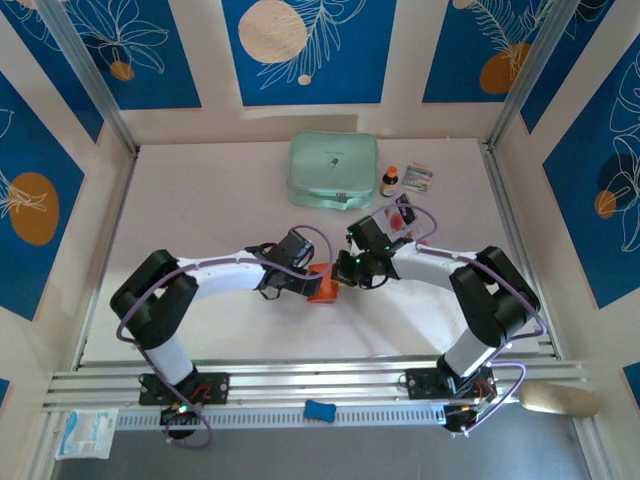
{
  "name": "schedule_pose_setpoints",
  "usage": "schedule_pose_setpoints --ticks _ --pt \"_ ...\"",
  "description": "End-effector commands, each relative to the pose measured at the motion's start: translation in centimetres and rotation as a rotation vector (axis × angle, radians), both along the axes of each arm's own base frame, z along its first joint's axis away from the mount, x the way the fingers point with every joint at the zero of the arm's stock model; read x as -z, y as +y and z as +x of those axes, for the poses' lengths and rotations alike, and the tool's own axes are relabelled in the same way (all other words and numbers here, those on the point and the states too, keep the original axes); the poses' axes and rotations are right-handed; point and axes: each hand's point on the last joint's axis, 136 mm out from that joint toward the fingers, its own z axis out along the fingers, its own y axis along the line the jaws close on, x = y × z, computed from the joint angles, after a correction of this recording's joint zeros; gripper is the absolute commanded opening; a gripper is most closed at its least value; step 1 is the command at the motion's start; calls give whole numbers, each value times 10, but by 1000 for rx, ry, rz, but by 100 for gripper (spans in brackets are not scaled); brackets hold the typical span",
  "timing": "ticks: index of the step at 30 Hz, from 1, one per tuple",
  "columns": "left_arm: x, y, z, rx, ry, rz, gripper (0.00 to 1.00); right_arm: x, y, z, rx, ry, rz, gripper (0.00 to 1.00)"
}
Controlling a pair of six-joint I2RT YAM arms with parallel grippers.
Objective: Put the credit cards into the card holder
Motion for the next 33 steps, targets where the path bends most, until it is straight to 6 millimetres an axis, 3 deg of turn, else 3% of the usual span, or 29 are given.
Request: schedule_pose_setpoints --ticks 1,19,33 --pt "35 24 -17 6 79 117 100 -16 3 7 -11 -22 26 0" --pt "38 26 -20 1 87 116 100 6 7 8 -16 21 15 0" --pt "36 26 -20 -3 84 110 100 43 -15 -20 22 96 -35 0"
